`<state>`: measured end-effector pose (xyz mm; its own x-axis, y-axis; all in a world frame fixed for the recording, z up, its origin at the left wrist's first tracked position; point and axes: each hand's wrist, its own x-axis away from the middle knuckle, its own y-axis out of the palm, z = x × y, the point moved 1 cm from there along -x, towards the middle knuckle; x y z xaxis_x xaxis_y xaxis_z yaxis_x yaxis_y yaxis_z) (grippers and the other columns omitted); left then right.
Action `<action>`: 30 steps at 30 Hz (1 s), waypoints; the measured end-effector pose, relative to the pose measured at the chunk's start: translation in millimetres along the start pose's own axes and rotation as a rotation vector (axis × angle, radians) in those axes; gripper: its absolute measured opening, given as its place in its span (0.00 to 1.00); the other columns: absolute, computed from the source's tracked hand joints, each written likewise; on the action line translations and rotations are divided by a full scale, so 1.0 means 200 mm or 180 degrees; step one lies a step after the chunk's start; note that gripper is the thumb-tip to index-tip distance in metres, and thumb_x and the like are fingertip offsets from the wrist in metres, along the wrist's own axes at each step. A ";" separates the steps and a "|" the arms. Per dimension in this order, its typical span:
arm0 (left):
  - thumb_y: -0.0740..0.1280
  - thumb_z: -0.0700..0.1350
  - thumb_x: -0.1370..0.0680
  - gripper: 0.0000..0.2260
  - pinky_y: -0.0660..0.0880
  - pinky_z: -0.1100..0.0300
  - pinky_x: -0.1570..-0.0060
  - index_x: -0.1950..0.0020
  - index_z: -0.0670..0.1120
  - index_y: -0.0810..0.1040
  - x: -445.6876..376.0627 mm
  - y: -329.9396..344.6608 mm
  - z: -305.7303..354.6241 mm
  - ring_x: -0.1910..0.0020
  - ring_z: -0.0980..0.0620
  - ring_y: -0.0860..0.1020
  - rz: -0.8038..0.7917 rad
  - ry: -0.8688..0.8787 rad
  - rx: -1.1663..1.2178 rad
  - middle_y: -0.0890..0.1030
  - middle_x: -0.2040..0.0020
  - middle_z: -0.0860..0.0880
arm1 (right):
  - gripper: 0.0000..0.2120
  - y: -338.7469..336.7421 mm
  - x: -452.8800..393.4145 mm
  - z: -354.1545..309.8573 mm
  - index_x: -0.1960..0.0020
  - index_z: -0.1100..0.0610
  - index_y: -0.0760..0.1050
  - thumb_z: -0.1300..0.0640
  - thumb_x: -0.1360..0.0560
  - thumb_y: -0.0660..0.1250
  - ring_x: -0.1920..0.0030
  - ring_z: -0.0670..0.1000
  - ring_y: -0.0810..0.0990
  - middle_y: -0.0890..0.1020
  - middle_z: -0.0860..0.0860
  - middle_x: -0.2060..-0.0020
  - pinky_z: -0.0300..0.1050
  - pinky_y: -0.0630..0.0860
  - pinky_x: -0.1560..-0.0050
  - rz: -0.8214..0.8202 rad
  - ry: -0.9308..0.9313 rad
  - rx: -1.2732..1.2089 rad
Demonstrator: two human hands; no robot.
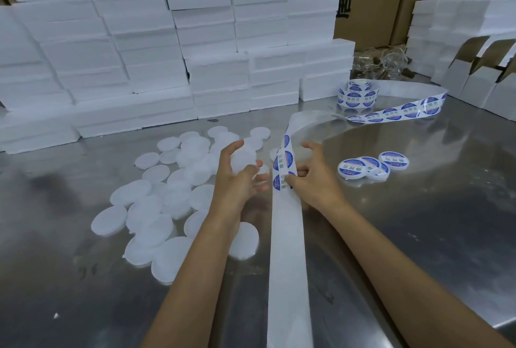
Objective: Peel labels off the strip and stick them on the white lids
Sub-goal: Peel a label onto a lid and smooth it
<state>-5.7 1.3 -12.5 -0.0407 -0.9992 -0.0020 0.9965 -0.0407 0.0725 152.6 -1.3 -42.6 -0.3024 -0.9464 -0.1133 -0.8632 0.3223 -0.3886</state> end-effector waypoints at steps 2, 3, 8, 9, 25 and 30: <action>0.67 0.39 0.20 0.21 0.79 0.66 0.65 0.38 0.65 0.70 0.00 0.00 -0.01 0.54 0.55 0.85 0.0002 0.0136 -0.0279 0.82 0.47 0.53 | 0.29 0.00 0.01 -0.02 0.38 0.43 0.65 0.65 0.29 0.72 0.56 0.50 0.83 0.84 0.52 0.58 0.47 0.81 0.51 -0.0044 -0.0011 -0.0346; 0.67 0.39 0.21 0.22 0.80 0.64 0.61 0.39 0.65 0.70 0.00 0.00 -0.02 0.50 0.54 0.84 -0.0018 0.0185 -0.0342 0.82 0.44 0.52 | 0.28 0.00 0.02 -0.03 0.40 0.43 0.67 0.68 0.30 0.71 0.58 0.50 0.82 0.84 0.54 0.59 0.46 0.80 0.53 -0.0094 -0.0020 -0.0607; 0.68 0.40 0.20 0.20 0.80 0.64 0.63 0.38 0.63 0.71 0.02 0.00 -0.01 0.52 0.54 0.85 -0.0106 0.0172 -0.0075 0.79 0.38 0.49 | 0.26 -0.02 0.07 -0.08 0.39 0.43 0.73 0.68 0.27 0.71 0.53 0.54 0.85 0.86 0.54 0.55 0.49 0.81 0.51 -0.0474 -0.0112 -0.1352; 0.69 0.42 0.20 0.18 0.80 0.63 0.64 0.38 0.62 0.71 0.02 0.00 -0.01 0.55 0.55 0.85 -0.0071 0.0143 0.0020 0.79 0.39 0.49 | 0.26 -0.02 0.08 -0.10 0.38 0.42 0.73 0.68 0.27 0.71 0.52 0.55 0.85 0.86 0.54 0.54 0.50 0.82 0.50 -0.0526 -0.0162 -0.1370; 0.73 0.33 0.26 0.24 0.81 0.49 0.45 0.35 0.48 0.72 -0.01 -0.06 0.00 0.47 0.43 0.84 0.0257 -0.0234 0.0447 0.83 0.47 0.43 | 0.08 0.01 0.14 -0.17 0.50 0.49 0.84 0.58 0.28 0.74 0.49 0.43 0.68 0.72 0.45 0.54 0.23 0.63 0.50 0.0173 -0.1690 0.0648; 0.74 0.35 0.27 0.24 0.81 0.46 0.45 0.35 0.50 0.73 -0.03 -0.07 0.00 0.47 0.43 0.83 0.0267 -0.0158 0.0193 0.81 0.41 0.42 | 0.08 0.02 0.15 -0.18 0.54 0.51 0.84 0.61 0.30 0.74 0.47 0.46 0.68 0.71 0.45 0.54 0.25 0.61 0.46 0.0257 -0.1844 0.0709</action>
<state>-18.9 8.2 -13.5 0.0375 -0.9977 0.0560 0.9904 0.0446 0.1305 126.0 -27.1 -15.1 -0.0410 -0.7963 -0.6035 -0.7229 0.4406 -0.5323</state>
